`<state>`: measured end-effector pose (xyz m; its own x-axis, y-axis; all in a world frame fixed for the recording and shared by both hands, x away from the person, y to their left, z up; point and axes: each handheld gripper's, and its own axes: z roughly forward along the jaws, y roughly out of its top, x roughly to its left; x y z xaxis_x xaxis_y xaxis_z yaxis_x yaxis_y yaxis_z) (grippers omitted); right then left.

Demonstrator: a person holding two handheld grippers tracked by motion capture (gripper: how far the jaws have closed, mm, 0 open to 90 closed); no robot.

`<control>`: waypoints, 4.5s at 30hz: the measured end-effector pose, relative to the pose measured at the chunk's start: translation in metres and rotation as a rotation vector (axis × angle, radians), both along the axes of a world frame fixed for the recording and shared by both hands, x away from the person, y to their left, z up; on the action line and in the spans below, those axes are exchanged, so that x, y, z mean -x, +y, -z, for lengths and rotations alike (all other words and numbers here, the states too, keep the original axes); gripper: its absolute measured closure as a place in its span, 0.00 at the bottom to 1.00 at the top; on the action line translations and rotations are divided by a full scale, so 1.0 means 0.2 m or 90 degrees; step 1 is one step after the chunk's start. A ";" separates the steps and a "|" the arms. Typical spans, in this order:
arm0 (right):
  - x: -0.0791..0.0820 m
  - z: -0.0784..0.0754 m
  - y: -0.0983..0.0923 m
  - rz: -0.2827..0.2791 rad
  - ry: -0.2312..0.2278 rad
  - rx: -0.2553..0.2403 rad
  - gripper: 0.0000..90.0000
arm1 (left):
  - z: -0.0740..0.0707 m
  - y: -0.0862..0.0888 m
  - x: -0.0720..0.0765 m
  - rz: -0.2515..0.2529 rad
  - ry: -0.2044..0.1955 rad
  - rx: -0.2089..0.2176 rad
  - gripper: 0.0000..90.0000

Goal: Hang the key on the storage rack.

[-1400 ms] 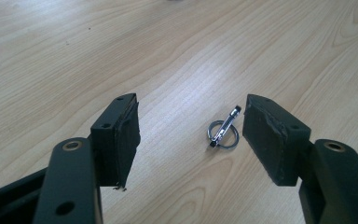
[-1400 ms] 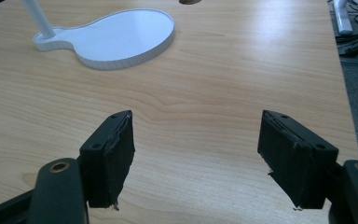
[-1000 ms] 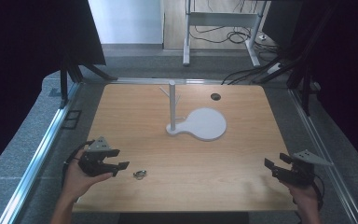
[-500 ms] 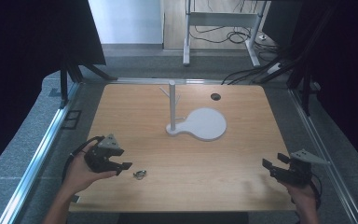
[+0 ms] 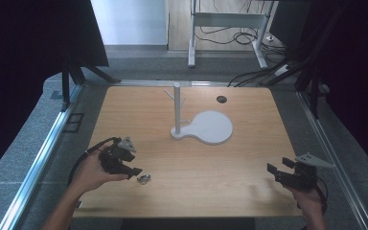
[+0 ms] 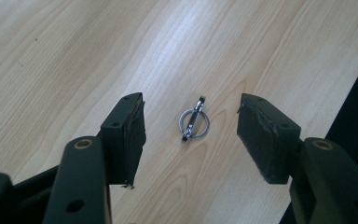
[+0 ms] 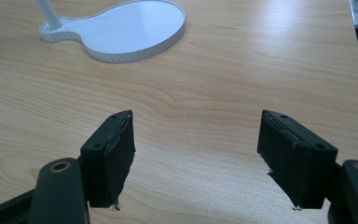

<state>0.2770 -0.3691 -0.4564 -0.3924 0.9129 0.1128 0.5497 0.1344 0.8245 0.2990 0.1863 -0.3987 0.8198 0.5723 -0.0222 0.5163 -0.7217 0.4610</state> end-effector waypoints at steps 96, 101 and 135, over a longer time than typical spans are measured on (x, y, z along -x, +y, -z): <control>-0.02 0.07 0.04 -0.017 0.030 0.021 0.32 | 0.29 -0.22 -0.13 0.119 0.100 -0.198 0.95; -0.02 0.06 0.04 -0.016 0.031 0.020 0.32 | 0.20 -0.19 -0.13 0.120 0.085 -0.177 0.95; -0.04 0.11 0.05 -0.022 0.045 0.018 0.32 | -0.13 -0.22 -0.49 0.082 0.081 -0.169 0.95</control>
